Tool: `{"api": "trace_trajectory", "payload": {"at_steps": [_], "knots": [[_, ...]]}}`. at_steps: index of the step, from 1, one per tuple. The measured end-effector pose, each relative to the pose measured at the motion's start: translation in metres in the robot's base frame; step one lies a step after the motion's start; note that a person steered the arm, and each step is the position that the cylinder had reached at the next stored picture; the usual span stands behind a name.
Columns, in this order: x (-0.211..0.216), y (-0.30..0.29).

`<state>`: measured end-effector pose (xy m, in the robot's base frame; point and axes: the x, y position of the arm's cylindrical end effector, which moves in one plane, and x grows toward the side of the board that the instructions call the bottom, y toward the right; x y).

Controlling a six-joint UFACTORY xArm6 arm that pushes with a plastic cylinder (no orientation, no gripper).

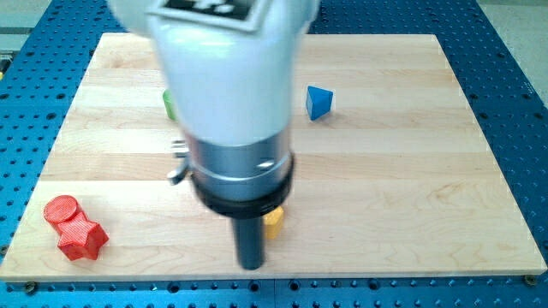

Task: Slide the heart below the triangle

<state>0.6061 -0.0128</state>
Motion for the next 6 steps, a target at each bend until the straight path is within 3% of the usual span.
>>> {"api": "trace_trajectory", "payload": {"at_steps": [2,3,4,5,6], "knots": [[-0.058,0.024],[-0.067,0.014],[-0.064,-0.057],[-0.073,-0.084],[-0.106,-0.075]]}}
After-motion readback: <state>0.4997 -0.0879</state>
